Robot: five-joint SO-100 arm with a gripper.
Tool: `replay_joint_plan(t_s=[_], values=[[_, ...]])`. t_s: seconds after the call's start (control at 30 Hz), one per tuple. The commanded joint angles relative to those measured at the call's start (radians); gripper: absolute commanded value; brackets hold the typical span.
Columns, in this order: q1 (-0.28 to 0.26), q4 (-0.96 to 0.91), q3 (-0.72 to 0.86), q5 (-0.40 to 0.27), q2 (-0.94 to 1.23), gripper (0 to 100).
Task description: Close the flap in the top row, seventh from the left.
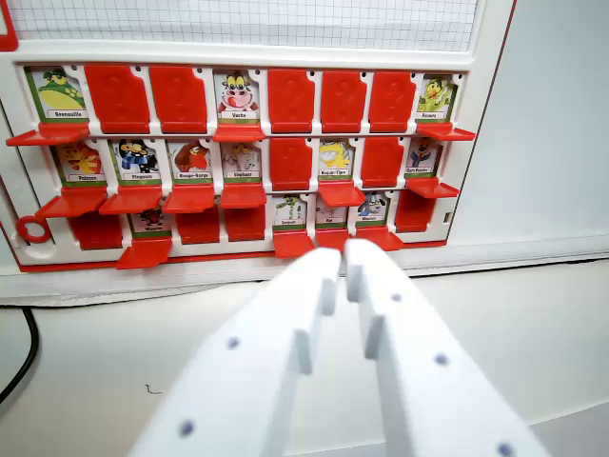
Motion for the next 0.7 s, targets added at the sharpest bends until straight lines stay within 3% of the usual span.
replay_joint_plan(t_s=[0.0, 0.23, 0.67], values=[[-0.018, 0.035, 0.005, -0.005, 0.124, 0], [-0.080, 0.143, 0.023, 0.058, 0.196, 0], [-0.080, 0.135, 0.011, 0.094, 0.213, 0]])
